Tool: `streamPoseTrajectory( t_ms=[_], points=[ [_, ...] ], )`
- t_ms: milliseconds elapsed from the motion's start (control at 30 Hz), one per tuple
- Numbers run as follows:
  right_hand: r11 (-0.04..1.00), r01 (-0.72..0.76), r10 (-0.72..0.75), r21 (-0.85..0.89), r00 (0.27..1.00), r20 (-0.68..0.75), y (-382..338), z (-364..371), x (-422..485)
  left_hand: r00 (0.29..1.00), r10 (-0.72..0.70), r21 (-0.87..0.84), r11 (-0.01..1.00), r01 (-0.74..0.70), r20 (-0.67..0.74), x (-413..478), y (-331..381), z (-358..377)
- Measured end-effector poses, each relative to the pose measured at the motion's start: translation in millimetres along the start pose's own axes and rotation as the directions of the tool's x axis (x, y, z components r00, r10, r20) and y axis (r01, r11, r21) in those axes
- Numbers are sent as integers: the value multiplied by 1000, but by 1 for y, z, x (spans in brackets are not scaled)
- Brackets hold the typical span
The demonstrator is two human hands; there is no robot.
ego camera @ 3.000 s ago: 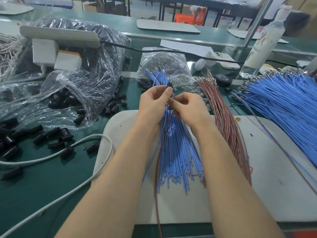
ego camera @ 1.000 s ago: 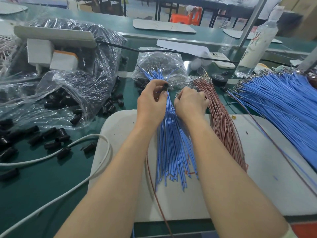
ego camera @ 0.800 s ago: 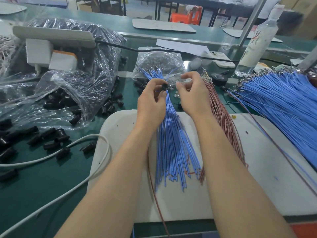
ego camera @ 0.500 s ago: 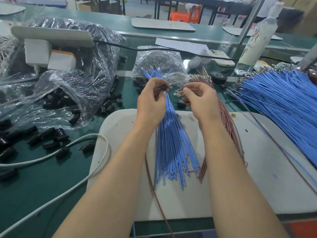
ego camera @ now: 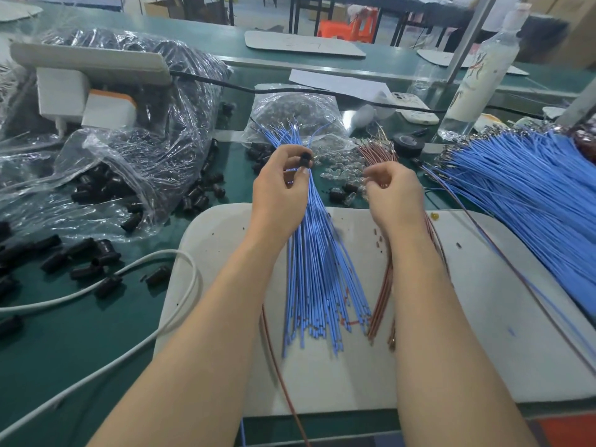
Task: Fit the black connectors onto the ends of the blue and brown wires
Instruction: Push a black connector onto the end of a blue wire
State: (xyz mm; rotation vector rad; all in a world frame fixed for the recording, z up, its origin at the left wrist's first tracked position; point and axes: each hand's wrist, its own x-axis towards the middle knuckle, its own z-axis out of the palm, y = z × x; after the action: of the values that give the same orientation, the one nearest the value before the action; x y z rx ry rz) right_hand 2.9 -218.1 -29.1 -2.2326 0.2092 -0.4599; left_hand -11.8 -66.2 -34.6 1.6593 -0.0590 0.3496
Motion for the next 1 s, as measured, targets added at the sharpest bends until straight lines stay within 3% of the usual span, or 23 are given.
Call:
streamPoseTrajectory(
  t_ms=[167,367,433,500,567,633,733,867,1000],
  points=[
    [974,-15,37,-227,995,95,1,3,-2,1000,3,19,1000,-3,-3,0,1,0],
    [930,3,46,-369,991,124,0,14,-2,1000,-5,38,999,5,-2,-1,1,1],
    [944,1,36,-330,994,104,-1,13,-2,1000,1,42,999,0,-2,-1,2,0],
    [986,31,-27,-163,999,28,-5,10,-5,1000,6,52,999,-6,-4,-1,2,0],
    [993,105,-100,61,992,-82,-16,6,-11,1000,14,66,998,-14,-3,0,1,0],
    [965,214,-199,153,974,-110,-29,8,-20,1000,31,81,996,-31,1,0,0,0],
    [939,312,-313,146,950,-21,-41,15,-28,997,75,112,991,-75,8,0,-1,0],
    [950,277,-287,141,956,60,-42,19,-29,989,148,171,974,-148,16,-3,-3,1],
    [948,302,-304,103,952,12,-41,21,-29,984,174,214,961,-175,24,-4,-4,1]
  ],
)
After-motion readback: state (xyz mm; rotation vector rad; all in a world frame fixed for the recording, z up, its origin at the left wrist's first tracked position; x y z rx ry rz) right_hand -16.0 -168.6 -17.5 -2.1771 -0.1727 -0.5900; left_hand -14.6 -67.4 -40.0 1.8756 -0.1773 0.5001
